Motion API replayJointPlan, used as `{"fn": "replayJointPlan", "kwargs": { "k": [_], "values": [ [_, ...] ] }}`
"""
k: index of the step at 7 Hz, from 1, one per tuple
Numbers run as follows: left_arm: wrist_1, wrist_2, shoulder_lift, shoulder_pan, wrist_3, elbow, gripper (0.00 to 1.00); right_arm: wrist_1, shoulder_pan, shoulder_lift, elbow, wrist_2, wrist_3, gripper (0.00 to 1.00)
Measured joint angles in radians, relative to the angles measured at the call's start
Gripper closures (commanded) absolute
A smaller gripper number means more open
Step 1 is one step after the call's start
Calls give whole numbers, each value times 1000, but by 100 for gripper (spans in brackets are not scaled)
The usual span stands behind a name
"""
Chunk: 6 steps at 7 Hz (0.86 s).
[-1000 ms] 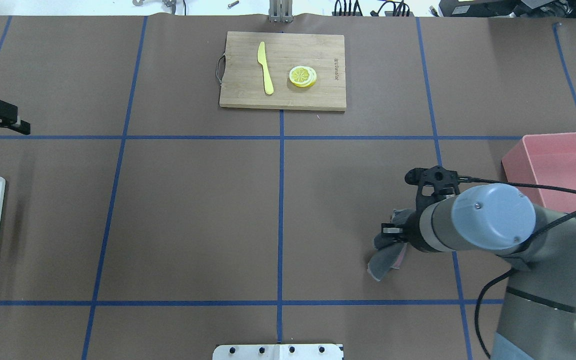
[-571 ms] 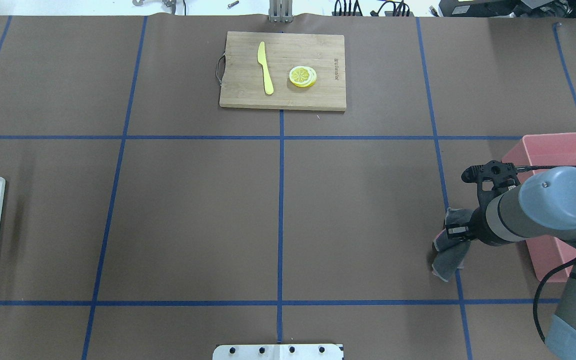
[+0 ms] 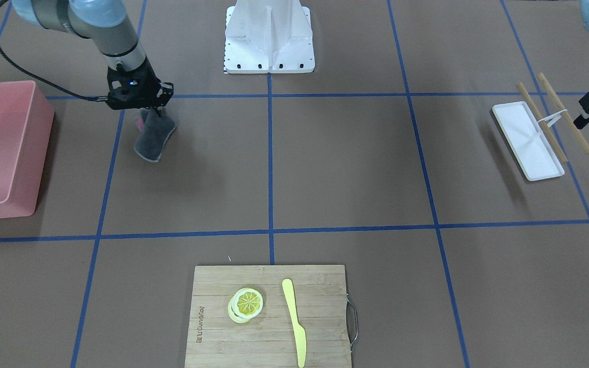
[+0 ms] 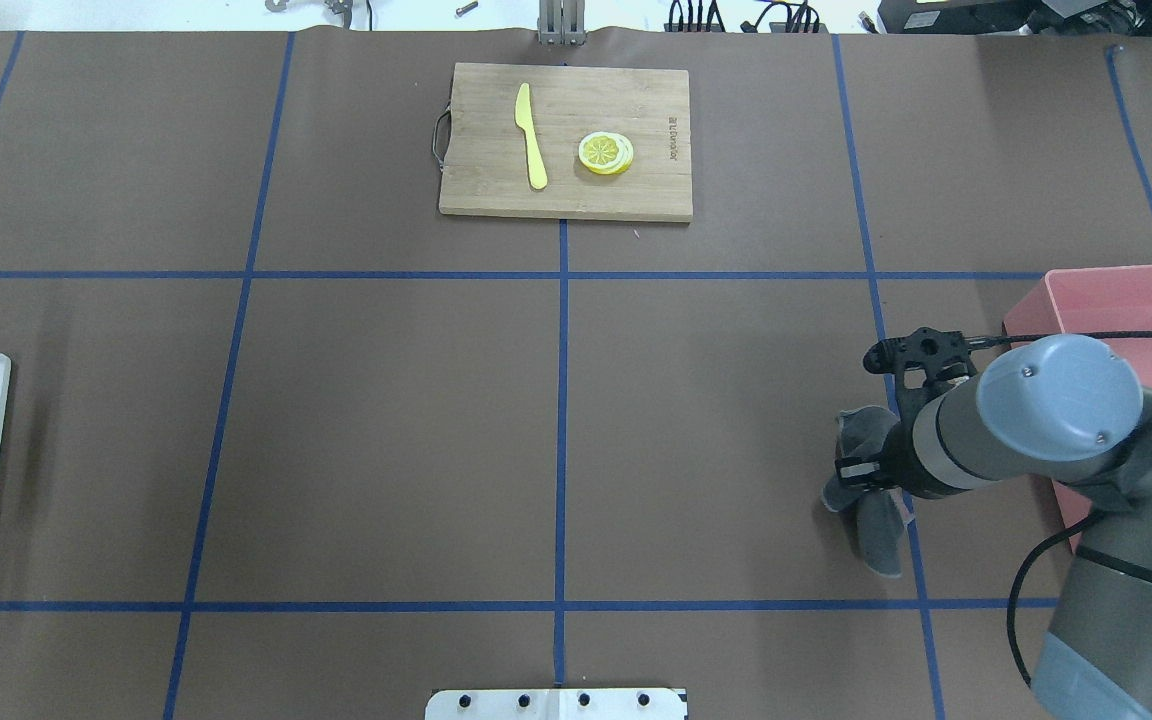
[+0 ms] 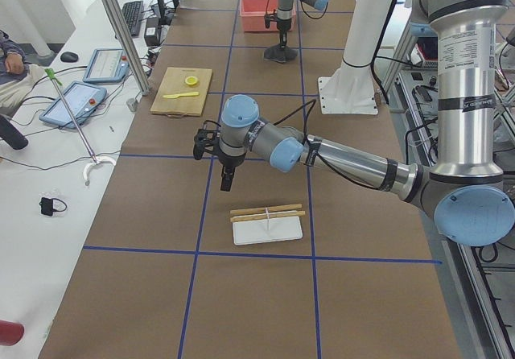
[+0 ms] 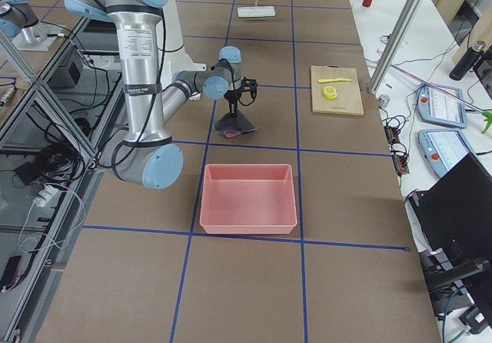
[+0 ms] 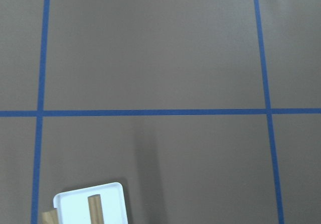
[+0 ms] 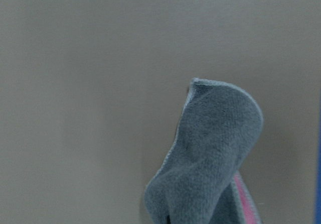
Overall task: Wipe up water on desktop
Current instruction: 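Wipe the grey cloth across the table with the right gripper toward the robot, then carry the grey cloth with the right gripper over the pink bin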
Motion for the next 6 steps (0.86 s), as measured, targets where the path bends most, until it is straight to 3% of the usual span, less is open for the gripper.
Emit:
{"fn": "replayJointPlan", "kwargs": {
  "k": [4, 6],
  "values": [
    [0, -7, 32, -24, 117, 46, 2, -127, -133, 341, -127, -94, 202, 100],
    [2, -11, 40, -37, 121, 48, 2, -136, -125, 387, -161, -93, 214, 100]
  ]
}}
